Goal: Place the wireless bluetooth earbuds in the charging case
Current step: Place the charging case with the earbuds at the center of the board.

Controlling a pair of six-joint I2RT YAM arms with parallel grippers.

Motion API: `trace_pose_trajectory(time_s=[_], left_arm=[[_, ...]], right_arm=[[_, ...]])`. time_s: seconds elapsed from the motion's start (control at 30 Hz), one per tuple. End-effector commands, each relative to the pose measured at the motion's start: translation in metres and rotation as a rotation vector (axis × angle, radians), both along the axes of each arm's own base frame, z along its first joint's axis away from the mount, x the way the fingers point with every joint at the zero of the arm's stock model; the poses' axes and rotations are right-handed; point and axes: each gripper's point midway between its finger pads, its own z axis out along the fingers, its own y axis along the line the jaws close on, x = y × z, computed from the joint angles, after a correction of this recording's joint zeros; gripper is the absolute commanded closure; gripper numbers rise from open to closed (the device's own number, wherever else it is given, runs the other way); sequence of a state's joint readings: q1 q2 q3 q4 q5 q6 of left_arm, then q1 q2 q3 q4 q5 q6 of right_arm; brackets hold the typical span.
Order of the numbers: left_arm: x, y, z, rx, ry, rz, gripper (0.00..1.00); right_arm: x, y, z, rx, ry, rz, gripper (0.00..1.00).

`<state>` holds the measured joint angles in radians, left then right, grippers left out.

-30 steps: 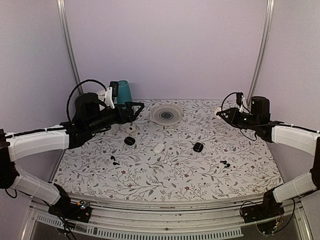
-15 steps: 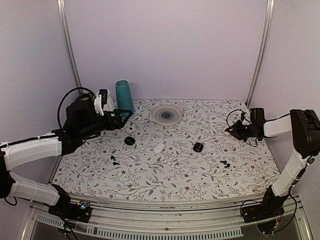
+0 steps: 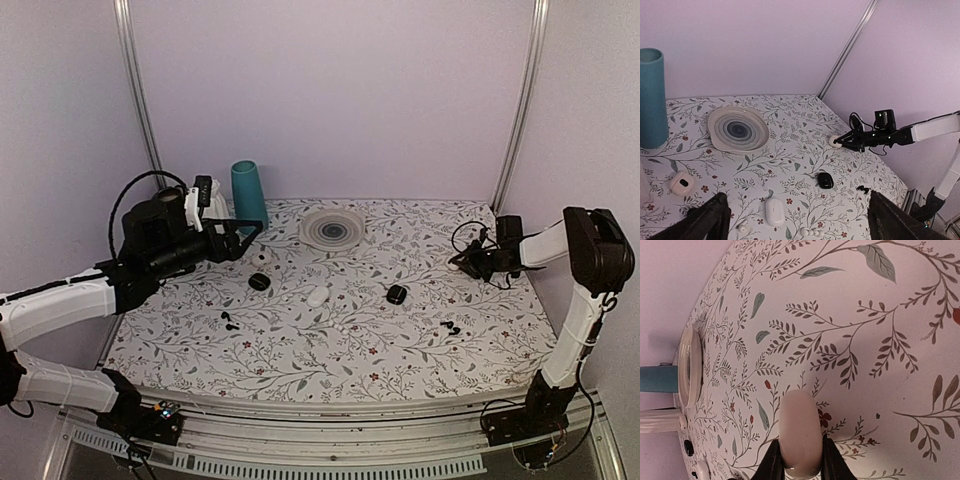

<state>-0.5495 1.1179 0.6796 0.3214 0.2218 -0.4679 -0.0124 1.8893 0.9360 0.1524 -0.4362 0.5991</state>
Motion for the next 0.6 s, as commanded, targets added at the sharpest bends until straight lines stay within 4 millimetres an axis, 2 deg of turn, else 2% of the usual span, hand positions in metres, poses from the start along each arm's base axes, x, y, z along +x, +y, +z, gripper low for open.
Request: trace_pose_trajectory(time_s=[0.0,0.2,0.33,0.57], left_arm=[[-0.001,0.002,-0.003,0.012,-0.004,-0.008,0.04],[-0.001,0.000,0.001,0.003,-0.013,-0.014,0.04],[-0.001,-0.001,0.001,0.003,-0.013,-0.019,0.04],[0.000,-0.002,0.002,0.000,-0.017,-0.023,0.04]], right_arm=[[0.004,-0.007,0.001,-0.018,0.012,-0.026,0.75],[0.002,-0.012,0.004,-0.063,0.018,-0.025,0.58],[0.001,-0.016,0.009,-0.084,0.014,-0.030,0.51],[-0.003,-0.027,0.025,-0.158,-0.010,-0.052,0.31]])
